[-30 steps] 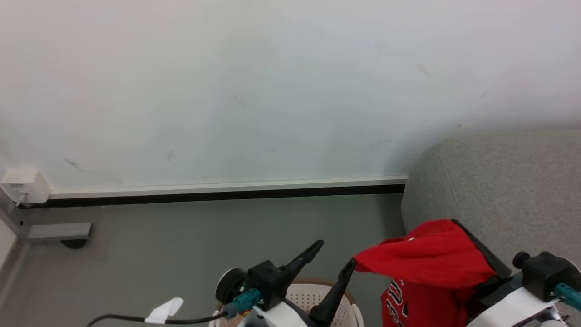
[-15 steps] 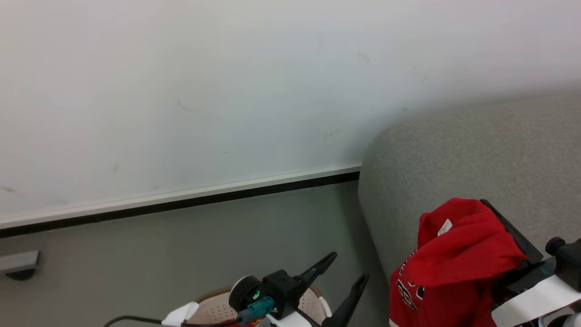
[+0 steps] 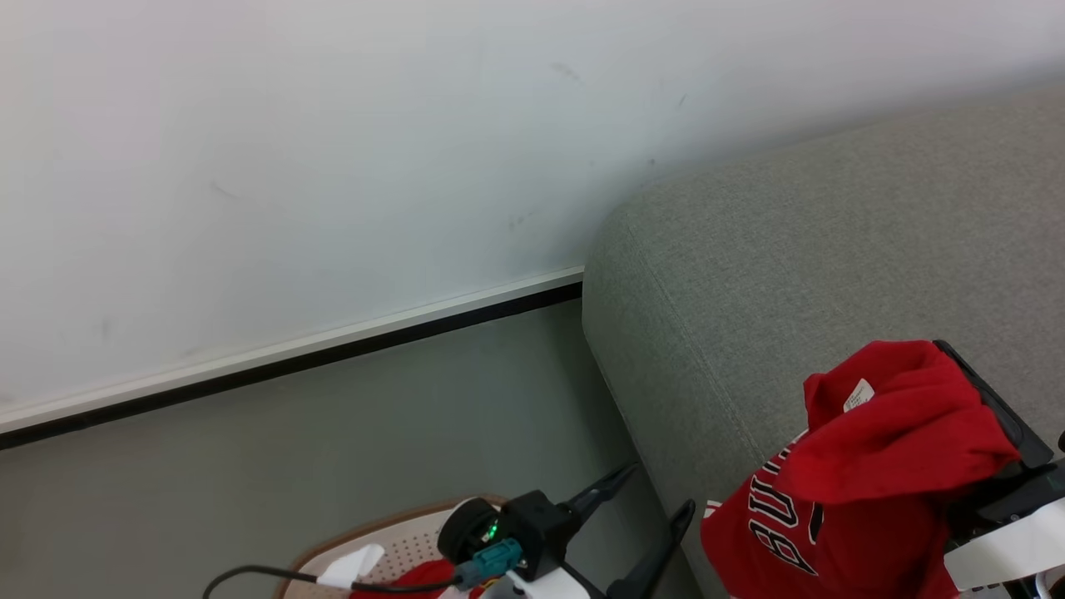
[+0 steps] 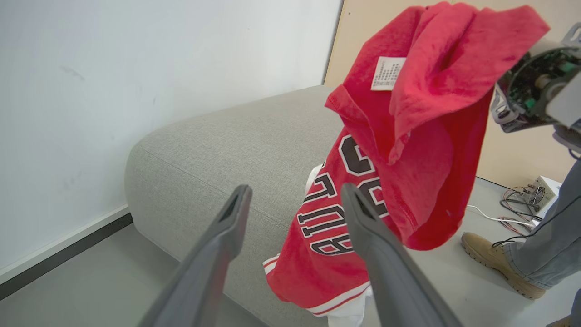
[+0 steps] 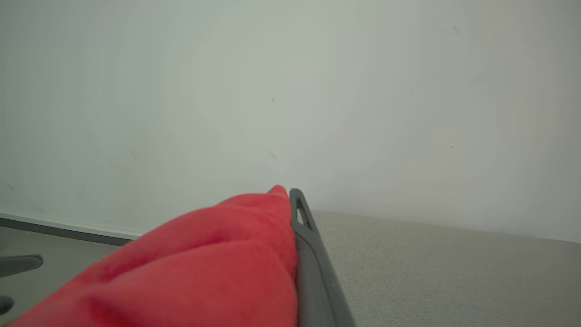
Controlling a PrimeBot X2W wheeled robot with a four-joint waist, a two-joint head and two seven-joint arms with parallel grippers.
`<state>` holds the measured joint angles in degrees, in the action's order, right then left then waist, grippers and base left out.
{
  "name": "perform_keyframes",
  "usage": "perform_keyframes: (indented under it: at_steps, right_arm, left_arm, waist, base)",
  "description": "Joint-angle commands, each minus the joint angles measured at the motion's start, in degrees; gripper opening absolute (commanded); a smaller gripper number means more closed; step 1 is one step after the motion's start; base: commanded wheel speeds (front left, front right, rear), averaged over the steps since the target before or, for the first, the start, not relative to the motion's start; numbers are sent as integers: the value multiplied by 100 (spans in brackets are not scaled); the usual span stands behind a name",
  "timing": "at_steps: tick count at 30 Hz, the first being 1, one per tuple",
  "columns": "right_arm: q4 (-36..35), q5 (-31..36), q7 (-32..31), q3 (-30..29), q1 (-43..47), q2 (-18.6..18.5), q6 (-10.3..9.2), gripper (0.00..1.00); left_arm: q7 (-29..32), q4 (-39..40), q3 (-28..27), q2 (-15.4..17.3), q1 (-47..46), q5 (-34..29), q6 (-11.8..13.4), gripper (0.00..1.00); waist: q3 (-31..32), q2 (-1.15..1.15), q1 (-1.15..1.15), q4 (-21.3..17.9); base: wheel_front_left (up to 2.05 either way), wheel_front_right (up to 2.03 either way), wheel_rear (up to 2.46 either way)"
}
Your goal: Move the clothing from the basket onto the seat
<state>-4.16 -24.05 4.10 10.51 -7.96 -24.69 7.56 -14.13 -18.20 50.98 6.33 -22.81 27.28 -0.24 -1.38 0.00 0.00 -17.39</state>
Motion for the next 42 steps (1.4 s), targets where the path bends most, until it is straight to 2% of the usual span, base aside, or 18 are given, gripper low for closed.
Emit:
perform_keyframes:
  at_steps: [1, 10, 18, 28, 37, 42]
  right_arm:
    - [-56, 67, 6, -53, 50, 41, -15, 0]
    - [-213, 175, 46, -226, -217, 76, -15, 0]
    - [-233, 234, -152, -278, -1472, -126, -15, 0]
    - [277, 128, -745, -684, -3904, -789, -15, 0]
    - [1408, 137, -1342, -952, -6268, -1911, -15, 0]
    - [1965, 365, -1538, -1094, -7193, -2299, -15, 0]
  left_arm:
    - [-20, -23, 11, -5, -42, -27, -25, 100]
    - [27, 6, -11, -12, -342, -71, -34, 100]
    - [82, 97, -145, 70, -1321, -312, -175, 100]
    - [2, 97, -343, 61, -2191, -455, -258, 100]
    - [-44, 142, -333, 46, -2540, -572, -318, 100]
    - [-12, 240, -352, 136, -2700, -617, -317, 100]
  waist:
    - [-34, 0, 0, 20]
    - [-553, 0, 0, 314]
    - [-1756, 0, 0, 756]
    - [-2862, 0, 0, 1235]
    - [-3491, 0, 0, 1475]
    - [-3757, 0, 0, 1443]
  base:
    - [0, 0, 0]
    - [0, 0, 0]
    - [0, 0, 0]
    - [0, 0, 0]
    - [0, 0, 0]
    - [0, 0, 0]
